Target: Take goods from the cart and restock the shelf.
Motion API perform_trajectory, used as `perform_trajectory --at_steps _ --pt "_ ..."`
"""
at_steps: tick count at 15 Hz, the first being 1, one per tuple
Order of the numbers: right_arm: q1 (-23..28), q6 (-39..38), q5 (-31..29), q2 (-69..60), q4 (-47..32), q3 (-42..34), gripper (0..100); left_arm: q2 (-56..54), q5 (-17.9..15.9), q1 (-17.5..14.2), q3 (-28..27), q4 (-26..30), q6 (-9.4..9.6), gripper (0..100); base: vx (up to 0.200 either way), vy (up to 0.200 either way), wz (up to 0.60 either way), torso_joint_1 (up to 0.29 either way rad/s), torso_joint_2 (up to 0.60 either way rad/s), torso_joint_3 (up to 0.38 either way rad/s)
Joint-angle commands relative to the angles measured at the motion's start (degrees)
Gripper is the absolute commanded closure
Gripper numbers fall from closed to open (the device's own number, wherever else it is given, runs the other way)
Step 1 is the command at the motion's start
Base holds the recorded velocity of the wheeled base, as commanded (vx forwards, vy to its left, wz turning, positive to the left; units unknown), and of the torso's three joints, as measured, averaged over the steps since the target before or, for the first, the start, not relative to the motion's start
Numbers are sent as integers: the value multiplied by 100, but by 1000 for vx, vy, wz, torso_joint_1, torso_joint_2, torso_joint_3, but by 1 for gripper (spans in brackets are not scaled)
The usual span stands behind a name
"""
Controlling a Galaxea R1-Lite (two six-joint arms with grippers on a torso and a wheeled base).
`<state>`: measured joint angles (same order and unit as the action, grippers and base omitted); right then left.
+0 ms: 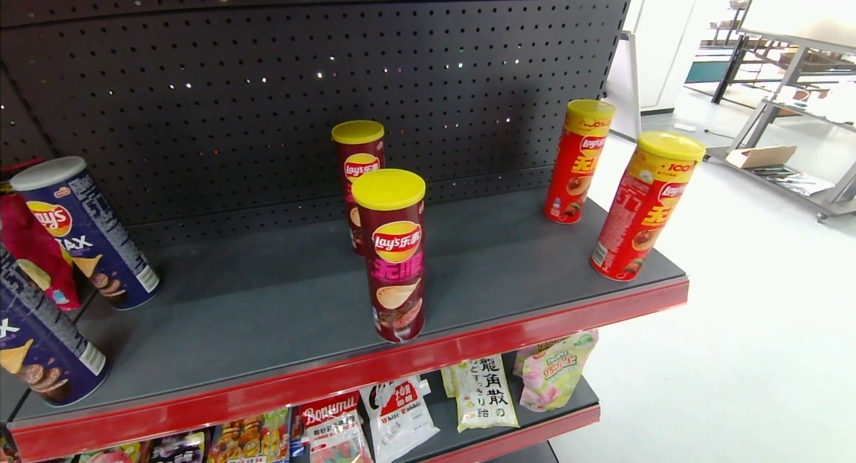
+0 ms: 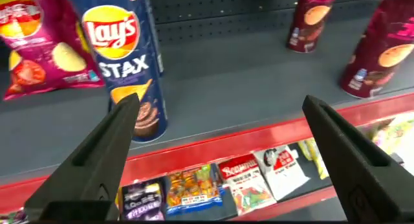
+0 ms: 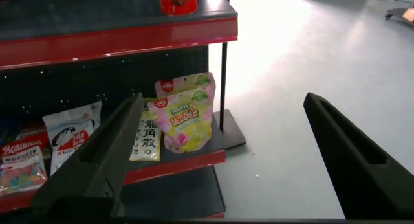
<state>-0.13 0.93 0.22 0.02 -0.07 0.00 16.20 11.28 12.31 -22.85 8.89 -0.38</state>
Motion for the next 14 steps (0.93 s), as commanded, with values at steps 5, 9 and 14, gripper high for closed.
perform_trajectory --at_steps 5,9,14 --pt "-4 -5 4 -2 -1 0 0 67 6 -1 17 -1 11 0 0 0 600 7 0 5" --pt "-4 -31 4 -2 -1 0 0 -29 6 -1 131 -1 20 0 0 0 0 0 0 0" --pt "-4 13 312 -2 60 35 0 -1066 -284 52 1168 -27 214 0 0 0 0 0 0 0"
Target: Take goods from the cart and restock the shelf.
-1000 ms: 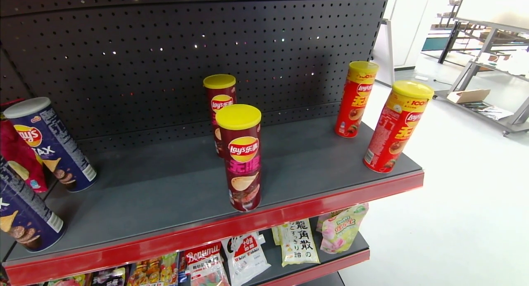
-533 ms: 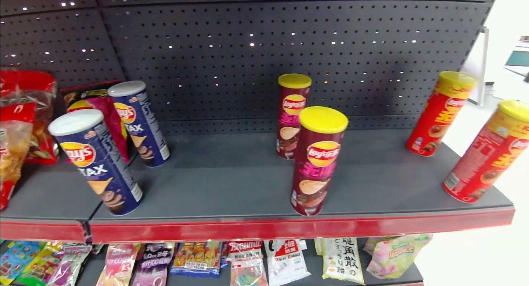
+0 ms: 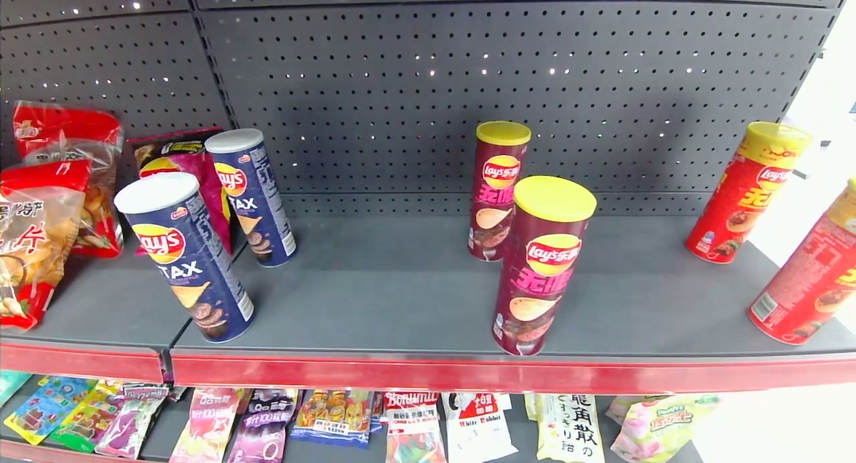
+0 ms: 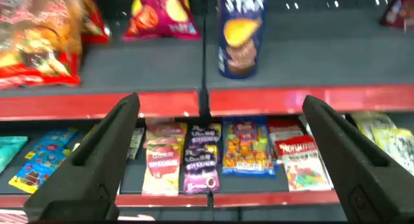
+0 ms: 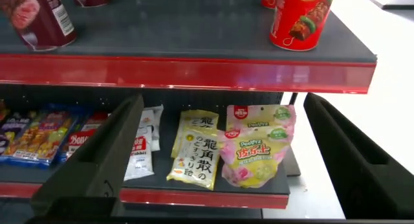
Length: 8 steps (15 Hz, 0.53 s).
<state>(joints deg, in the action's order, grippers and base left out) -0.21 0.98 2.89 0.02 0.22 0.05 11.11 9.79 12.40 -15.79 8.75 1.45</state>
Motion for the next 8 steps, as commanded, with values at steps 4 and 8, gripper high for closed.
perform_trajectory --at_steps 4,8 --pt "-199 -686 485 2371 22 2430 0 -557 -636 43 1579 -866 -259 0 0 0 0 0 0 0" --pt "-498 201 959 3794 31 3159 0 -539 -654 -545 1579 -875 -338 0 0 0 0 0 0 0"
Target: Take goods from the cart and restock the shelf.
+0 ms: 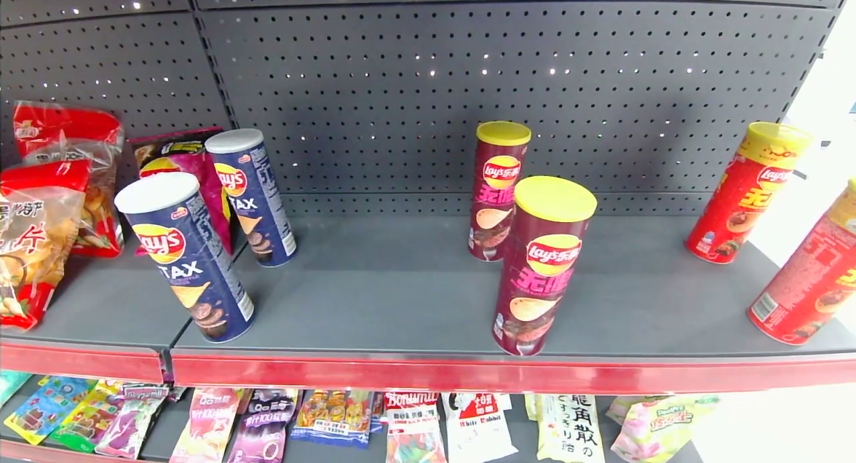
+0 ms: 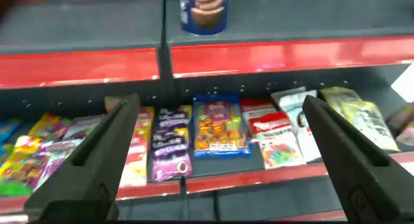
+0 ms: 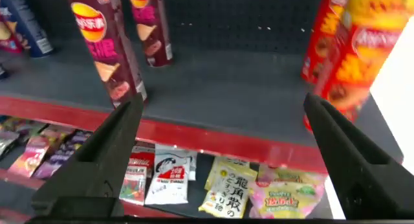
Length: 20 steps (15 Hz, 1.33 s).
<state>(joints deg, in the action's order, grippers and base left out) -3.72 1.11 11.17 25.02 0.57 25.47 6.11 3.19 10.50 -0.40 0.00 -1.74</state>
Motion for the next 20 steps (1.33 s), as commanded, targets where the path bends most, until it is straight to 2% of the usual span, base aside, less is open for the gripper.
perform_trajectory --at_steps 1,2,3,4,6,7,9,11,14,16,18,19,20 --pt "-147 223 131 1533 -5 670 0 -48 32 -329 40 0 -10 0 0 0 0 0 0 0" --pt "-147 249 131 1770 4 688 0 -57 41 -329 40 -9 16 0 0 0 0 0 0 0" --pt "-173 232 167 2130 13 714 0 -57 -108 -329 40 -9 253 0 0 0 0 0 0 0" --pt "-375 197 210 2297 13 758 0 -57 -328 -329 40 0 315 0 0 0 0 0 0 0" --pt "-876 118 228 2429 13 802 0 -57 -381 -329 40 9 280 0 0 0 0 0 0 0" --pt "-1140 109 202 2552 4 767 0 -57 -346 -329 40 9 201 0 0 0 0 0 0 0" --pt "-1184 135 193 2772 -5 749 0 -48 -293 -329 40 9 174 0 0 0 0 0 0 0" --pt "-1201 135 193 3185 4 784 0 -48 -29 -329 40 0 130 0 0 0 0 0 0 0" --pt "-1201 126 193 3308 4 635 0 -48 -47 -434 31 9 157 0 0 0 0 0 0 0" --pt "-1201 135 193 3299 4 538 0 -57 -47 -680 40 9 148 0 0 0 0 0 0 0" --pt "-1210 170 193 3326 4 547 0 -66 -47 -1322 40 9 113 0 0 0 0 0 0 0" --pt "-1210 223 193 3326 4 538 0 -242 -135 -1278 40 9 122 0 0 0 0 0 0 0" --pt "-1210 249 193 3317 4 521 0 -593 -469 -988 40 9 157 0 0 0 0 0 0 0"
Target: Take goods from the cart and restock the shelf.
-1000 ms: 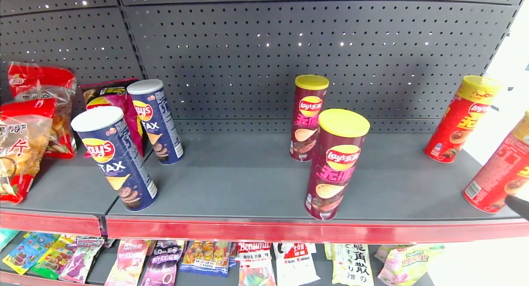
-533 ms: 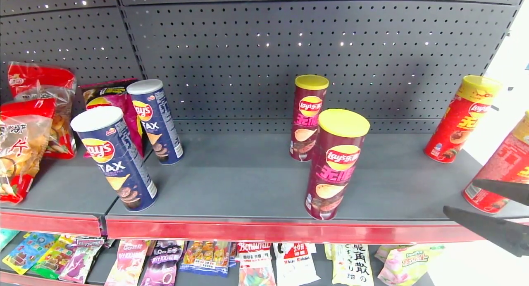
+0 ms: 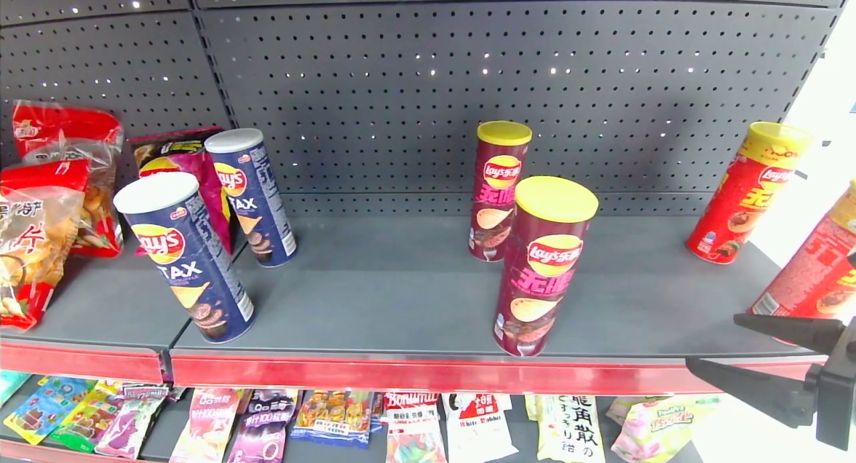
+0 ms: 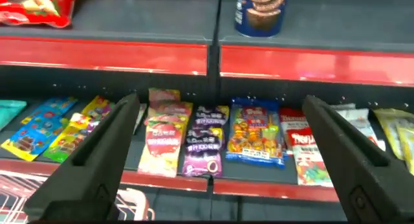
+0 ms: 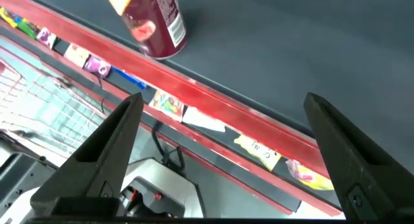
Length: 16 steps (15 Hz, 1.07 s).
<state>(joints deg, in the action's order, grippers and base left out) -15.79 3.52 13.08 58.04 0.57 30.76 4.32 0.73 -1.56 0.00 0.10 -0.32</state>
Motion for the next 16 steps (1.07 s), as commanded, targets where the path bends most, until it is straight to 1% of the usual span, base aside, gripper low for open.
perform_trajectory --at_steps 1,2,9,11,13,15,16 --pt "-3 8 2 6 4 -26 0 -432 -398 156 0 -1 67 0 0 0 0 0 0 0" --pt "5 17 2 -21 4 -61 0 -432 -346 147 0 8 58 0 0 0 0 0 0 0" --pt "5 34 -16 -47 13 -316 0 -432 -284 147 0 8 40 0 0 0 0 0 0 0" --pt "14 140 -60 58 13 -237 0 -432 -293 147 0 8 40 0 0 0 0 0 0 0" --pt "-3 210 -192 322 31 -184 0 -432 -284 147 0 8 40 0 0 0 0 0 0 0" --pt "5 281 -201 612 242 -184 0 -432 -293 147 0 8 40 0 0 0 0 0 0 0" --pt "-3 281 -332 867 409 -158 0 -432 -293 147 0 8 40 0 0 0 0 0 0 0"
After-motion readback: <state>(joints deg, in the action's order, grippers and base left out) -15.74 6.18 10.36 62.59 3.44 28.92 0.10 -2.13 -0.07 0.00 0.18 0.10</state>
